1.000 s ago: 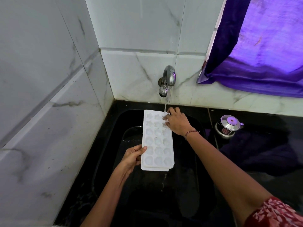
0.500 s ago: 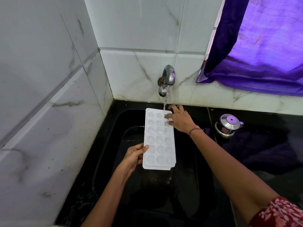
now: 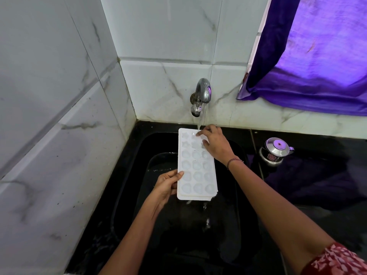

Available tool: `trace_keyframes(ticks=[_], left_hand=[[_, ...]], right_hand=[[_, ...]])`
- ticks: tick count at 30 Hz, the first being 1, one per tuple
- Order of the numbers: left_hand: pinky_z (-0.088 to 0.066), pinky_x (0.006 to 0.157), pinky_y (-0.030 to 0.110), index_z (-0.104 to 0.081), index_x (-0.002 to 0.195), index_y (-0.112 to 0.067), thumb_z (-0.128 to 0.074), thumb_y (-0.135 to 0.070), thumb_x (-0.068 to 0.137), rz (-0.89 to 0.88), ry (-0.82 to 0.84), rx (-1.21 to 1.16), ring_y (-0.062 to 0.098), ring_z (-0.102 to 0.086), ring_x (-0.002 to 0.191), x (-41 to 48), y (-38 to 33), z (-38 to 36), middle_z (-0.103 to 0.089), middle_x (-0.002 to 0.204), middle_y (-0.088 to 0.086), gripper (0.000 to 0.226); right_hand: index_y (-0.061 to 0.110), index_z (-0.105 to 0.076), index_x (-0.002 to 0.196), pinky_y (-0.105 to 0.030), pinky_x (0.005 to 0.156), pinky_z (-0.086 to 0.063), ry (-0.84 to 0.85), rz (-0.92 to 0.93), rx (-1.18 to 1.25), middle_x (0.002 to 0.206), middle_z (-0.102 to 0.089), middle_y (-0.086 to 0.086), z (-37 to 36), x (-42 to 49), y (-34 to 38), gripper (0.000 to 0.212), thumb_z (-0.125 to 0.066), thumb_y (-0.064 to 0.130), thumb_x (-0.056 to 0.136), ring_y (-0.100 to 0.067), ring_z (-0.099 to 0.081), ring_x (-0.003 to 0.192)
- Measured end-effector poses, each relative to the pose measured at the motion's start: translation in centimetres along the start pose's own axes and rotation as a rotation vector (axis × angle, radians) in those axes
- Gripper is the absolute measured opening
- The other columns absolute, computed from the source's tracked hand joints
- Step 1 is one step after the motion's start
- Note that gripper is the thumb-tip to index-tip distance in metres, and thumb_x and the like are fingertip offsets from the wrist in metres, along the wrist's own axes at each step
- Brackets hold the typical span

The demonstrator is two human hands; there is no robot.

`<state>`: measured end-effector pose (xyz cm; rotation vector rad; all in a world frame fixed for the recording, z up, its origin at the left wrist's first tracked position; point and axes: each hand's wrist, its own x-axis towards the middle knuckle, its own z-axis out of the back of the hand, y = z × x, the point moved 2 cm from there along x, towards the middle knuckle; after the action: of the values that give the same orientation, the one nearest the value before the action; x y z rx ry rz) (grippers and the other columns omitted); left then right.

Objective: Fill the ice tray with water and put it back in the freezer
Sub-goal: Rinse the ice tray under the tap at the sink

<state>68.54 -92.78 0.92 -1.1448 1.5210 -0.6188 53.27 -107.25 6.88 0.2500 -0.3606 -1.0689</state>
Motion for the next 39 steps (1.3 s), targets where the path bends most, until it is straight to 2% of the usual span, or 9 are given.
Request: trace_keyframes(ticks=[4, 7, 19, 22, 26, 28, 31, 36, 39], left_hand=[[-0.058, 0.064, 0.029, -0.068, 0.099, -0.014, -0.057, -0.016, 0.09, 0.01, -0.001, 0.007, 0.013, -0.071, 0.071, 0.2, -0.3, -0.4, -0.075, 0.08, 0.0, 0.014], [-0.057, 0.062, 0.029, -0.068, 0.098, -0.013, -0.057, -0.015, 0.091, 0.01, 0.005, -0.005, 0.013, -0.071, 0.07, 0.3, -0.4, -0.5, -0.075, 0.079, -0.001, 0.014], [-0.055, 0.056, 0.025, -0.068, 0.102, -0.011, -0.058, -0.014, 0.09, 0.021, -0.002, 0.013, 0.012, -0.067, 0.064, 0.3, -0.6, -0.6, -0.073, 0.073, -0.001, 0.016], [-0.056, 0.057, 0.027, -0.069, 0.104, -0.01, -0.058, -0.015, 0.089, 0.018, -0.003, 0.03, 0.015, -0.061, 0.066, 0.3, -0.5, -0.5, -0.071, 0.074, 0.001, 0.018], [-0.058, 0.063, 0.03, -0.068, 0.106, -0.011, -0.059, -0.017, 0.089, 0.016, 0.02, 0.053, 0.02, -0.059, 0.075, 0.2, -0.4, -0.4, -0.067, 0.084, 0.009, 0.02], [-0.058, 0.065, 0.031, -0.068, 0.105, -0.011, -0.059, -0.016, 0.089, 0.012, 0.01, 0.036, 0.019, -0.063, 0.073, 0.3, -0.4, -0.3, -0.069, 0.083, 0.007, 0.02], [-0.058, 0.066, 0.031, -0.068, 0.103, -0.011, -0.058, -0.015, 0.089, 0.006, 0.014, 0.044, 0.013, -0.069, 0.068, 0.4, -0.6, -0.3, -0.074, 0.077, -0.001, 0.018], [-0.055, 0.054, 0.025, -0.068, 0.104, -0.01, -0.057, -0.013, 0.09, 0.007, 0.006, 0.023, 0.009, -0.066, 0.059, 0.5, -0.9, -0.6, -0.073, 0.071, -0.001, 0.018], [-0.056, 0.056, 0.026, -0.066, 0.105, -0.008, -0.057, -0.013, 0.09, 0.013, 0.013, 0.015, 0.01, -0.068, 0.061, 0.4, -0.8, -0.6, -0.074, 0.073, -0.001, 0.019]], right_hand=[[0.028, -0.06, 0.122, -0.039, 0.097, -0.039, -0.018, 0.021, -0.195, 0.136, -0.042, -0.003, 0.1, 0.2, 0.3, 0.029, -0.045, 0.03, 0.096, -0.023, -0.035, 0.125], [0.032, -0.057, 0.124, -0.04, 0.1, -0.035, 0.026, 0.031, -0.262, 0.142, -0.037, -0.002, 0.0, 0.3, -0.1, 0.031, -0.043, 0.036, 0.097, -0.024, -0.03, 0.129], [0.031, -0.058, 0.123, -0.042, 0.105, -0.029, 0.083, 0.061, -0.326, 0.147, -0.032, 0.0, 0.1, 0.2, -1.0, 0.039, -0.035, 0.049, 0.097, -0.024, -0.024, 0.134], [0.031, -0.059, 0.121, -0.044, 0.106, -0.029, 0.097, 0.058, -0.275, 0.145, -0.033, 0.0, 0.1, 0.3, -0.9, 0.041, -0.036, 0.052, 0.095, -0.024, -0.024, 0.135], [0.029, -0.062, 0.118, -0.043, 0.103, -0.031, 0.078, 0.049, -0.35, 0.144, -0.036, -0.001, 0.0, 0.4, -0.6, 0.047, -0.033, 0.056, 0.094, -0.024, -0.026, 0.134], [0.032, -0.059, 0.122, -0.044, 0.104, -0.031, 0.111, 0.037, -0.312, 0.145, -0.034, -0.001, -0.1, 0.4, -0.7, 0.047, -0.033, 0.057, 0.094, -0.025, -0.025, 0.134], [0.031, -0.061, 0.118, -0.042, 0.099, -0.034, 0.049, 0.025, -0.369, 0.142, -0.038, -0.001, 0.1, 0.3, -0.6, 0.043, -0.033, 0.055, 0.095, -0.024, -0.03, 0.131], [0.029, -0.056, 0.126, -0.042, 0.101, -0.036, 0.077, 0.01, -0.302, 0.144, -0.035, -0.002, -0.4, 0.5, -0.2, 0.038, -0.039, 0.045, 0.097, -0.024, -0.027, 0.133], [0.027, -0.057, 0.125, -0.041, 0.102, -0.035, 0.097, 0.006, -0.358, 0.143, -0.034, -0.002, -0.2, 0.7, -0.3, 0.037, -0.041, 0.044, 0.096, -0.024, -0.026, 0.132]])
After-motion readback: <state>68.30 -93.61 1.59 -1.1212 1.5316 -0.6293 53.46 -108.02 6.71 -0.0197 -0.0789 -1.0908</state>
